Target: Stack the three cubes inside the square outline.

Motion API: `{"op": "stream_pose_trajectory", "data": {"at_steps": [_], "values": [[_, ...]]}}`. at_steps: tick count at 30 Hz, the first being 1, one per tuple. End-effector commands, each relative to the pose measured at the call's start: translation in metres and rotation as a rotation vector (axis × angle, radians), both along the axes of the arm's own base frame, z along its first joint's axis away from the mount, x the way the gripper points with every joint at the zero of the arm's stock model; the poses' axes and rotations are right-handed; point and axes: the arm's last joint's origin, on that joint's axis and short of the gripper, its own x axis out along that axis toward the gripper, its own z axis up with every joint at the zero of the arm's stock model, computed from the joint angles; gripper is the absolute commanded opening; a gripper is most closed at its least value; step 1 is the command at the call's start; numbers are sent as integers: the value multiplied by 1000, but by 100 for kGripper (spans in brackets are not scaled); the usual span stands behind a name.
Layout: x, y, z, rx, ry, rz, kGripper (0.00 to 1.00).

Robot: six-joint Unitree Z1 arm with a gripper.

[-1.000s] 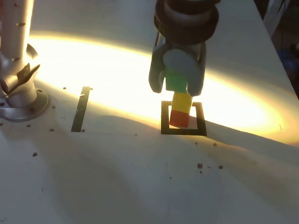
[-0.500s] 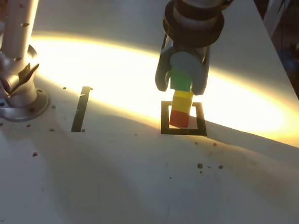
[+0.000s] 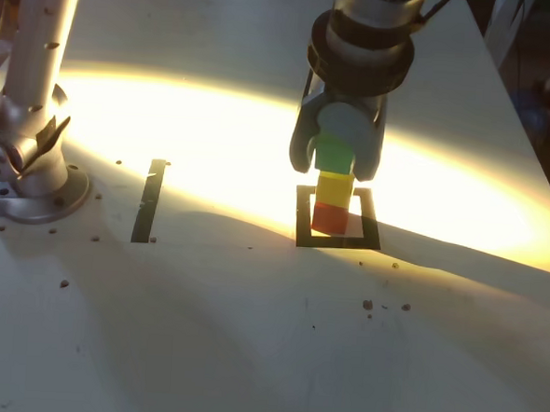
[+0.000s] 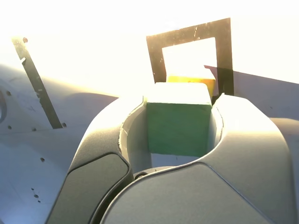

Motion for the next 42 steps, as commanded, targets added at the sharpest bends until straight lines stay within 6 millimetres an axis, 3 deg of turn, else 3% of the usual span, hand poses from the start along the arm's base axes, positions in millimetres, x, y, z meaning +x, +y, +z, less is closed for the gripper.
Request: {"op": "stream_pose_trajectory", "data": {"at_steps": [1, 10, 32, 42], "values": [[2, 3, -5, 2, 7, 4, 26], [3, 9, -12, -7, 1, 10, 26], [-9, 10, 13, 13, -46, 10, 27], [0, 4, 6, -11, -45, 1, 27]]}}
